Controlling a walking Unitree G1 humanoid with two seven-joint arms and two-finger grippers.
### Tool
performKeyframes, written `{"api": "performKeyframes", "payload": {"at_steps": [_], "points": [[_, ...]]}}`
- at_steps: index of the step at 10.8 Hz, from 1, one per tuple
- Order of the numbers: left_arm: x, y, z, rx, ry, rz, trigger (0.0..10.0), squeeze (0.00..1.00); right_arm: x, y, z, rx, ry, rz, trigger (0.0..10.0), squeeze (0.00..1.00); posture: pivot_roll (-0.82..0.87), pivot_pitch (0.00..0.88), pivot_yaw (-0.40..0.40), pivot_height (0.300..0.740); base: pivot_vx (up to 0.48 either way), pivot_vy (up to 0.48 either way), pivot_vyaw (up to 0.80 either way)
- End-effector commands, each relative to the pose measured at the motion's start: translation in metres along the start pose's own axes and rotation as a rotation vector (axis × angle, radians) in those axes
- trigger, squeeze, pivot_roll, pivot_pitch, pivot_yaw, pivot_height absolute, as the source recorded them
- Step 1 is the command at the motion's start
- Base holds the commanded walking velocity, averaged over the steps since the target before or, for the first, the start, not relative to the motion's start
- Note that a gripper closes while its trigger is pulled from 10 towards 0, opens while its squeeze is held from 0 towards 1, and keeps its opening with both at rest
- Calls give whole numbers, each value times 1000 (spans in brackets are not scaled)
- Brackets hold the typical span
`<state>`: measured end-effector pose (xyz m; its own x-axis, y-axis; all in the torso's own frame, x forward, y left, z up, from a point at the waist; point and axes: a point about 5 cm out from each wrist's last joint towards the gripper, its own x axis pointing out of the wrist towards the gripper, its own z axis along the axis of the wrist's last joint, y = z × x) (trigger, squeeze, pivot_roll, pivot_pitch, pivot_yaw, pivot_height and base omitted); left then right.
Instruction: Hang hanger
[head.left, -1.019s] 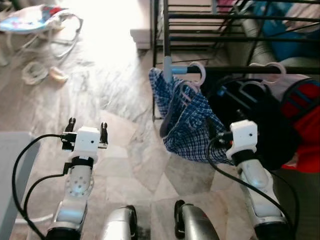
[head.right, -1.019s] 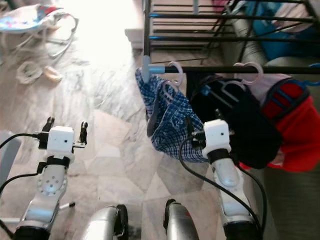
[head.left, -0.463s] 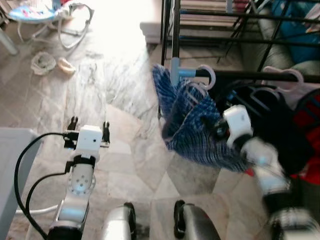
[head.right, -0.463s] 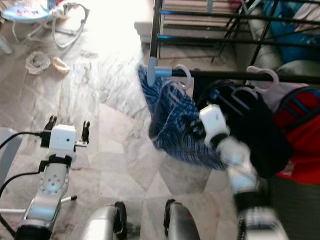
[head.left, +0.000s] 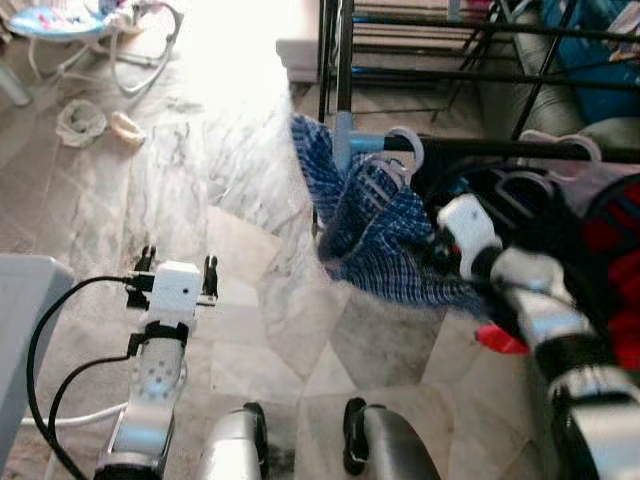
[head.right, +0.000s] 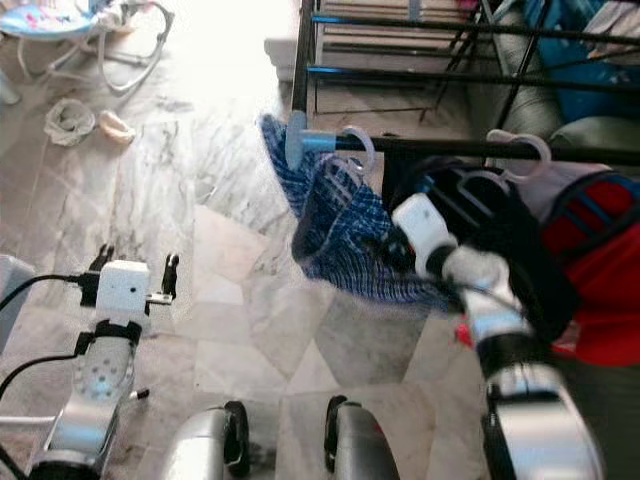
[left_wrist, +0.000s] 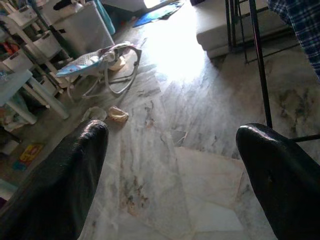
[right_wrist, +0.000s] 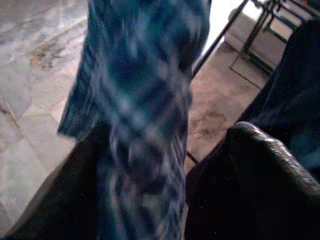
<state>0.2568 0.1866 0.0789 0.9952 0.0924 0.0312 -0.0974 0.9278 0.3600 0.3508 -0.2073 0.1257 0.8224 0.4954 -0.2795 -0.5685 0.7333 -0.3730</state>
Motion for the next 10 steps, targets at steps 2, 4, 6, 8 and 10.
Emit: {"api": "performKeyframes", "payload": {"at_steps": [2,4,6,8,10], "points": [[0,1,-4,3,18,-11,10000,0,-2,-7,-1,-12,16,-2,0,0,6,230,-7,740,0,0,0],[3,-5,-2,-6,14,-45,10000,0,2,-10,4,-27,6,37,0,0,-1,227,-9,740,0,0,0],[1,-9,-4,-16,25,-53,10000,0,4,-8,4,-31,20,87,0,0,0,228,-15,740,0,0,0],[-1,-12,-5,-20,31,-66,10000,0,6,-2,0,-41,50,162,0,0,1,227,-17,740,0,0,0],[1,-12,-5,-21,29,-66,10000,0,9,0,0,-53,58,172,0,0,3,226,-20,740,0,0,0]]}}
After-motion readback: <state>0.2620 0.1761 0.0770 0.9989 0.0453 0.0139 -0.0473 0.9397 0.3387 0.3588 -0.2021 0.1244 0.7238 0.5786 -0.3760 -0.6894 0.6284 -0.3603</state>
